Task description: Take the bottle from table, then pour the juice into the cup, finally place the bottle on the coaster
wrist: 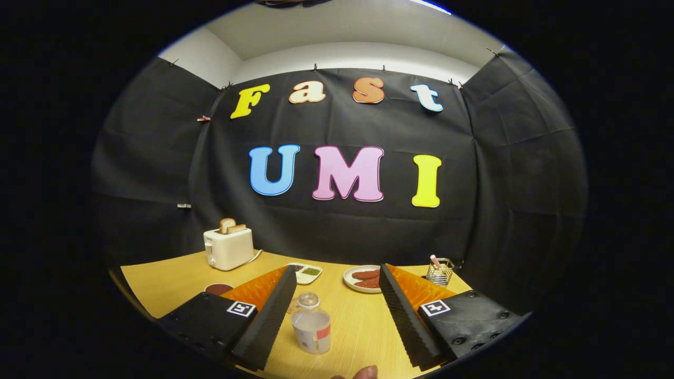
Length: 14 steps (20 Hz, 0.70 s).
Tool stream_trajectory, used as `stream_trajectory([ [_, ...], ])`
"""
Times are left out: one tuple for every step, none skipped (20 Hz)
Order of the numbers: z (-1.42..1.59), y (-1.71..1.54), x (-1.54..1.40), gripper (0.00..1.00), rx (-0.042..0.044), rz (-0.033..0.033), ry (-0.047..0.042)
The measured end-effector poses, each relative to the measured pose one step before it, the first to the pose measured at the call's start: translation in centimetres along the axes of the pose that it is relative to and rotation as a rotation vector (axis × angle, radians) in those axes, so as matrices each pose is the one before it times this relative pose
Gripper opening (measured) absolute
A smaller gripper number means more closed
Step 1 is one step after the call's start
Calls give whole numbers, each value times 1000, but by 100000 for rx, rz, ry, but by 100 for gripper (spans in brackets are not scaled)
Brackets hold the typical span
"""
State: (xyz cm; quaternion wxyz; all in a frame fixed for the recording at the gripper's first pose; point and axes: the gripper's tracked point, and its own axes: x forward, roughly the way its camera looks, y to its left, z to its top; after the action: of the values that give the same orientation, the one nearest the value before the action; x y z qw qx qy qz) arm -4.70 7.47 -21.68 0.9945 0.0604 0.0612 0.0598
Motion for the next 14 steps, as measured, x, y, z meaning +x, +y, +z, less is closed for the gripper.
stream_trajectory([
  [-730, 257, -109, 97, -174, -392, 435],
  [-888, 209, 15, 97, 858, -1161, 602],
  [-900, 222, 131, 97, 938, -1141, 976],
  [-879, 398, 117, 97, 735, -897, 735],
  [-806, 286, 172, 97, 239, -1260, 461],
  [-873, 234, 202, 97, -131, -1021, 541],
  [-994, 246, 214, 97, 66, -879, 621],
  [-931, 251, 185, 97, 463, -878, 756],
  [-1101, 255, 194, 97, 503, -785, 1391],
  [-1066, 292, 118, 97, 522, -378, 1195],
  [-720, 290, 198, 97, 269, -121, 431],
  [-569, 74, 183, 97, 85, -714, 141],
  [-574, -34, 302, 97, 201, -991, 291],
  [-699, 15, 302, 97, 487, -788, 517],
])
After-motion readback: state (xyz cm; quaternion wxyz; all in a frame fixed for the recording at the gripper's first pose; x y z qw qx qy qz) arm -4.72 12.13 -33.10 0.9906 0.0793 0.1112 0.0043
